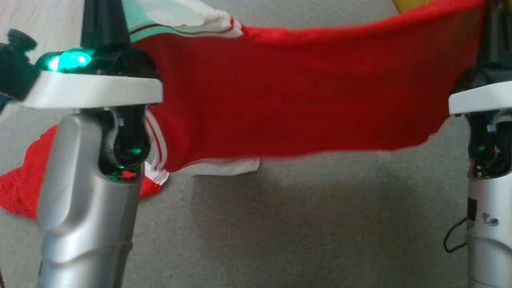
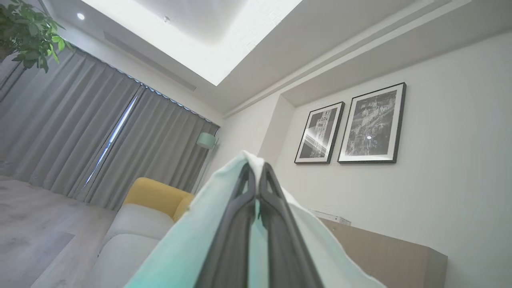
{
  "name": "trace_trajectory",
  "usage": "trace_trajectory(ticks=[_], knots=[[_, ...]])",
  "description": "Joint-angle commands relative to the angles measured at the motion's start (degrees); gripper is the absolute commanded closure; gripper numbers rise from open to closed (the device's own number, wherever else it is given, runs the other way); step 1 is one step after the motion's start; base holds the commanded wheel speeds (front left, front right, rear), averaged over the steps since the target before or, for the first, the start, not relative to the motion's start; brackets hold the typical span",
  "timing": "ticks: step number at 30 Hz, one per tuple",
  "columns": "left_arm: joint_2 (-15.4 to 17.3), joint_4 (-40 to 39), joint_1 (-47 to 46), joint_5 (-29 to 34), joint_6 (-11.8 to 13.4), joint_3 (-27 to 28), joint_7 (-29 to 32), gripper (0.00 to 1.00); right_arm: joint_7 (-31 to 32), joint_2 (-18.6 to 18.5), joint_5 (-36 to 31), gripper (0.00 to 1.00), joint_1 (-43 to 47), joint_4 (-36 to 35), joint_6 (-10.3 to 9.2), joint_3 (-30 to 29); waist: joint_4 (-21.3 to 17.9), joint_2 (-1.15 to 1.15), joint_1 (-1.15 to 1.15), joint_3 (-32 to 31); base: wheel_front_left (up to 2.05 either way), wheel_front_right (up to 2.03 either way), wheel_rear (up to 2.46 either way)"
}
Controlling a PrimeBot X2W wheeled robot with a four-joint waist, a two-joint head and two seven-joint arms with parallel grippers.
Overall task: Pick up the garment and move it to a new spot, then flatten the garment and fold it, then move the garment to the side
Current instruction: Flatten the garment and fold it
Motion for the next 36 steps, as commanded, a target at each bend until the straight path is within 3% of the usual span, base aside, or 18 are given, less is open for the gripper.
trace_trajectory(ticks=[1, 12, 17, 21, 25, 29, 33, 34, 36], knots=[[1.99, -2.66, -1.78, -0.48, 0.64, 2.51, 1.32, 1.00, 1.39, 0.76, -0.79, 1.00, -1.74, -3.12, 0.39, 1.11, -0.30, 0.00, 0.00, -0.21, 0.00, 0.00, 0.00], [3.37, -20.28, 0.55, -6.82, 6.33, 5.25, 11.64, 1.00, 12.76, 2.43, -0.58, 1.00, 3.79, -17.75, 0.39, -1.77, -1.41, 0.00, 0.00, 1.01, 0.00, 0.00, 0.00], [5.20, -21.20, -4.10, -6.51, 7.55, 5.50, 15.04, 1.00, 15.14, 2.62, 1.62, 1.00, 1.86, -20.20, 0.39, -4.12, -2.05, 0.00, 0.00, 5.25, 0.00, 0.00, 0.00], [6.64, -11.67, -11.17, -4.60, 5.27, 4.38, 14.84, 1.00, 16.61, 2.64, 3.61, 1.00, -3.19, -15.78, 0.39, -5.57, -2.22, 0.00, 0.00, 10.52, 0.00, 0.00, 0.00], [11.13, 1.92, -22.90, 3.57, 0.67, 1.93, 10.87, 1.00, 15.01, 2.65, -0.63, 1.00, -12.88, -8.39, 0.39, -3.85, -2.89, 0.00, 0.00, 17.38, 0.00, 0.00, 0.00], [12.33, 16.88, -35.10, 7.83, -2.83, 0.40, 6.19, 1.00, 10.27, 2.65, -3.46, 1.00, -25.07, 2.53, 0.39, -0.41, -3.82, 0.00, 0.00, 22.49, 0.00, 0.00, 0.00], [13.80, 29.67, -47.06, 11.84, -4.77, -0.99, 1.45, 1.00, 2.25, 2.66, -3.66, 1.00, -38.98, 17.16, 0.39, -1.38, -5.11, 0.00, 0.00, 25.61, 0.00, 0.00, 0.00], [13.80, 29.67, -47.06, 11.84, -4.77, -0.99, 1.45, 1.00, 2.25, 2.66, -3.66, 1.00, -38.98, 17.16, 0.39, -1.38, -5.11, 0.00, 0.00, 25.61, 0.00, 0.00, 0.00], [12.90, 34.98, -51.81, 11.98, -5.32, -0.96, -1.38, 1.00, -2.06, 2.66, -4.59, 1.00, -44.99, 24.31, 0.39, -2.22, -5.01, 0.00, 0.00, 26.40, 0.00, 0.00, 0.00]])
